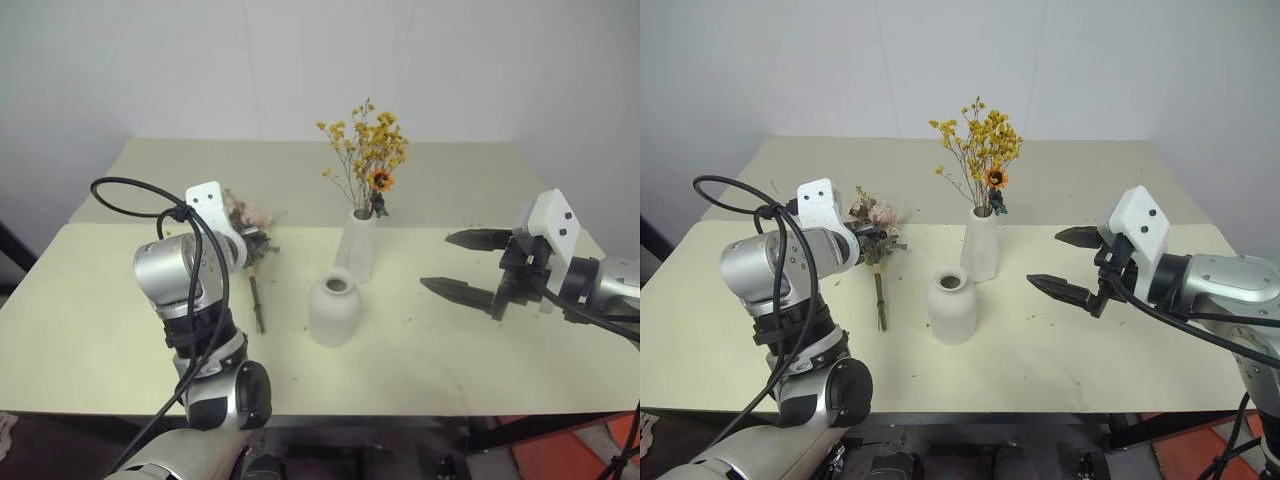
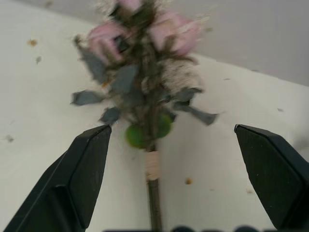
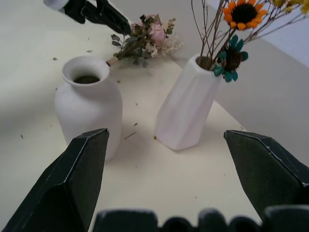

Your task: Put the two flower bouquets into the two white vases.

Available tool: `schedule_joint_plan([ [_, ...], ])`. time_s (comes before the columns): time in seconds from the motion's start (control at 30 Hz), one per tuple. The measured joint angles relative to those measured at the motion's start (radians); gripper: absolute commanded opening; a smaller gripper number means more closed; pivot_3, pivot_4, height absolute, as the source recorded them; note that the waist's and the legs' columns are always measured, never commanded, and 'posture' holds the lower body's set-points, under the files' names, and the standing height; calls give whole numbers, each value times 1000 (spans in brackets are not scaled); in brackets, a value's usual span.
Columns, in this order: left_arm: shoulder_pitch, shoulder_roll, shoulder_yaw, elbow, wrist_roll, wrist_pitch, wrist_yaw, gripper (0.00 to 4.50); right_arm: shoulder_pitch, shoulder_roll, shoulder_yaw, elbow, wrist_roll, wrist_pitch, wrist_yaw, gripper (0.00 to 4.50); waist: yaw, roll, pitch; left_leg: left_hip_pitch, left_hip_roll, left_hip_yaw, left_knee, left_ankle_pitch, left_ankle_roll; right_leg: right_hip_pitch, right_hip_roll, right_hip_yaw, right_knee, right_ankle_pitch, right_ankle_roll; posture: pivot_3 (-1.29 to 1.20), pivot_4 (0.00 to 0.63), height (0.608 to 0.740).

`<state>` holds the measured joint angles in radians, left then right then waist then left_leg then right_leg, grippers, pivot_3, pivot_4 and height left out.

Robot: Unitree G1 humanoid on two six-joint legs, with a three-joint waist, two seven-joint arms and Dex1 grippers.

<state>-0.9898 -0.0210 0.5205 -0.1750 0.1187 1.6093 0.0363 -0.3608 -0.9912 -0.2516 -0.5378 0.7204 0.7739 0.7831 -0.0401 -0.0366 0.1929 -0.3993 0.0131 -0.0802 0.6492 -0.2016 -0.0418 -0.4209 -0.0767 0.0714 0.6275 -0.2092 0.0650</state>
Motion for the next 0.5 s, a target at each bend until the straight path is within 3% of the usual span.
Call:
schedule_joint_plan([
  [0.4,-57,23,69,311,-19,0,-3,4471,35,35,1,-25,-30,-3,-59,4500,2,0,0,-1,0,0,0,0,0,0,-1,0,-1,0,0,0,150,740],
  [0.5,-66,34,67,357,-30,0,-2,3953,36,35,-11,-34,-29,1,-76,4500,0,0,0,0,0,0,0,0,0,0,0,0,0,0,0,0,150,740],
])
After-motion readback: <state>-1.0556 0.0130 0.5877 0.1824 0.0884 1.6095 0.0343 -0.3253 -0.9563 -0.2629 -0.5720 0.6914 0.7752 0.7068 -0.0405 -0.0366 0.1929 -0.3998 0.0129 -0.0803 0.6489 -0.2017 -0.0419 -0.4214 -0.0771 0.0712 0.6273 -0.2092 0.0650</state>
